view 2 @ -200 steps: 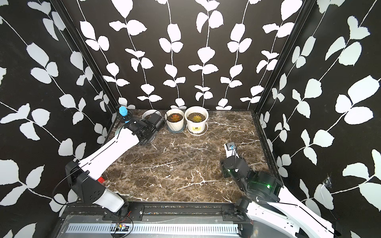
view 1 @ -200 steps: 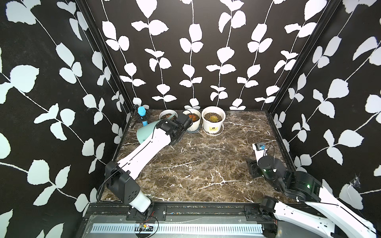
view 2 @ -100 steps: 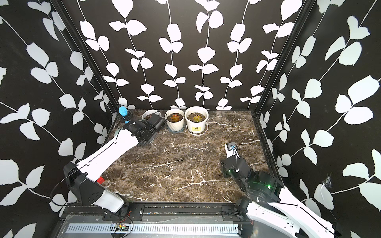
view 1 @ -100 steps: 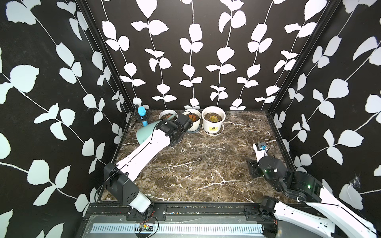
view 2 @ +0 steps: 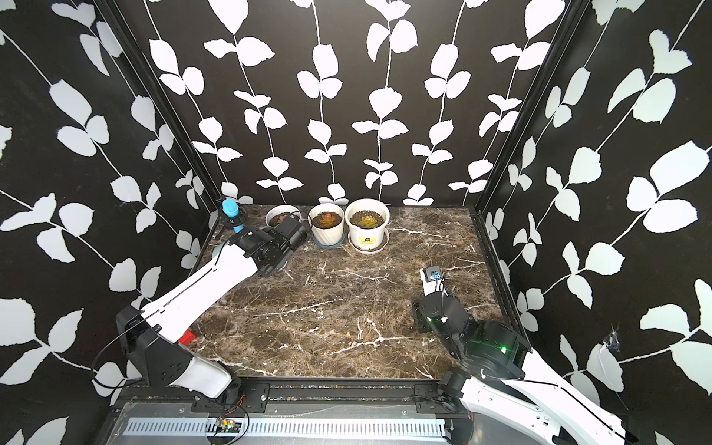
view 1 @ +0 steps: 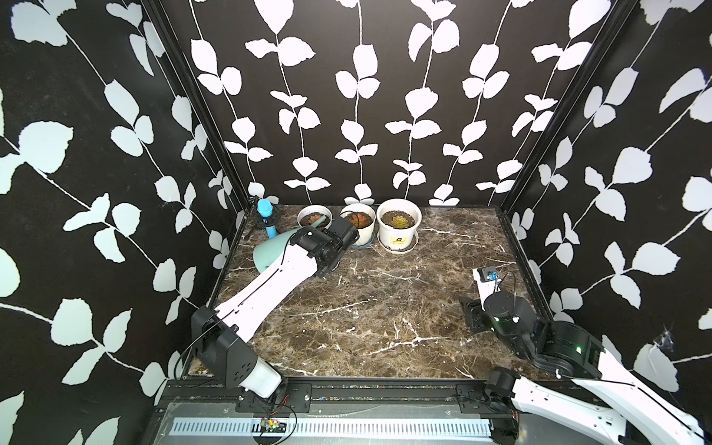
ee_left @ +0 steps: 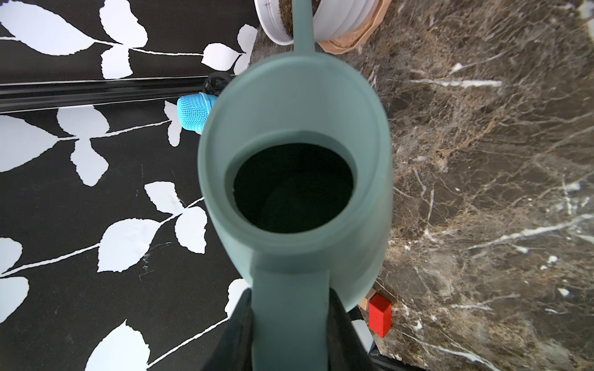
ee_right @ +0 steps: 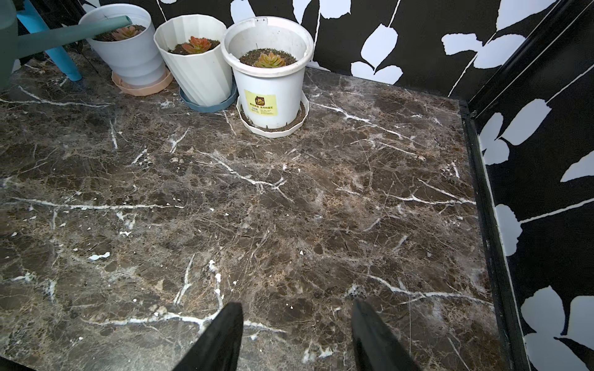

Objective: Water the succulent around the soil edge
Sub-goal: Water the soil of the potted plant with water.

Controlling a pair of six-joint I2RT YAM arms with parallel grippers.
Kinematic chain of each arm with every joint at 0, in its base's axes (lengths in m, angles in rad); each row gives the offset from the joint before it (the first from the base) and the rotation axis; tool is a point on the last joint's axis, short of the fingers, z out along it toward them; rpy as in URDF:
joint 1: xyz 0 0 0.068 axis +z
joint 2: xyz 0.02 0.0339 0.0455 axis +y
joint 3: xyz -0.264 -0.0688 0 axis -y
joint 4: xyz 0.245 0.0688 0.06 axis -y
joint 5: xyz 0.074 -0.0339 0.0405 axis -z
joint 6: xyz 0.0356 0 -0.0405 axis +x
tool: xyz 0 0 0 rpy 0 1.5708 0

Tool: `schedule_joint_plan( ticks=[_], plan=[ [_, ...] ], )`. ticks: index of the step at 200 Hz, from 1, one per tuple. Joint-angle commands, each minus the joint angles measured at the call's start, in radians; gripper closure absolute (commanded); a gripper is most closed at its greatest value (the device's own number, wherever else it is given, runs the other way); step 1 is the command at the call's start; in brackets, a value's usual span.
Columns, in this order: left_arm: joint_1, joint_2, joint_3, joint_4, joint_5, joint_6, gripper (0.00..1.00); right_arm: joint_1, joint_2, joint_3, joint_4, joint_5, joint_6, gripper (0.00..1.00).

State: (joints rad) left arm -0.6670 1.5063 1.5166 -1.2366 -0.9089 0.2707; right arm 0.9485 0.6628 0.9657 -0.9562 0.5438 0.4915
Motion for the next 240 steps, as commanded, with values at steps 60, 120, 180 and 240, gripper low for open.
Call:
schedule_joint_plan(
  ticks=[60, 120, 180, 240],
  plan=[
    [-0.015, -0.090, -0.043, -0.025, -0.055, -0.036, 1.00, -0.007, -0.010, -0.024, 0.001, 0.001, 0.021, 0.43],
    [-0.028, -0.107, -0.075, -0.031, -0.055, -0.047, 1.00, -0.005, -0.017, -0.030, 0.000, -0.005, 0.032, 0.44],
    [-0.027, -0.112, -0.088, -0.049, -0.065, -0.066, 1.00, -0.005, -0.023, -0.032, -0.002, -0.012, 0.041, 0.44],
    [-0.028, -0.129, -0.109, -0.070, -0.076, -0.084, 1.00, -0.006, -0.025, -0.032, -0.006, -0.012, 0.044, 0.44]
  ],
)
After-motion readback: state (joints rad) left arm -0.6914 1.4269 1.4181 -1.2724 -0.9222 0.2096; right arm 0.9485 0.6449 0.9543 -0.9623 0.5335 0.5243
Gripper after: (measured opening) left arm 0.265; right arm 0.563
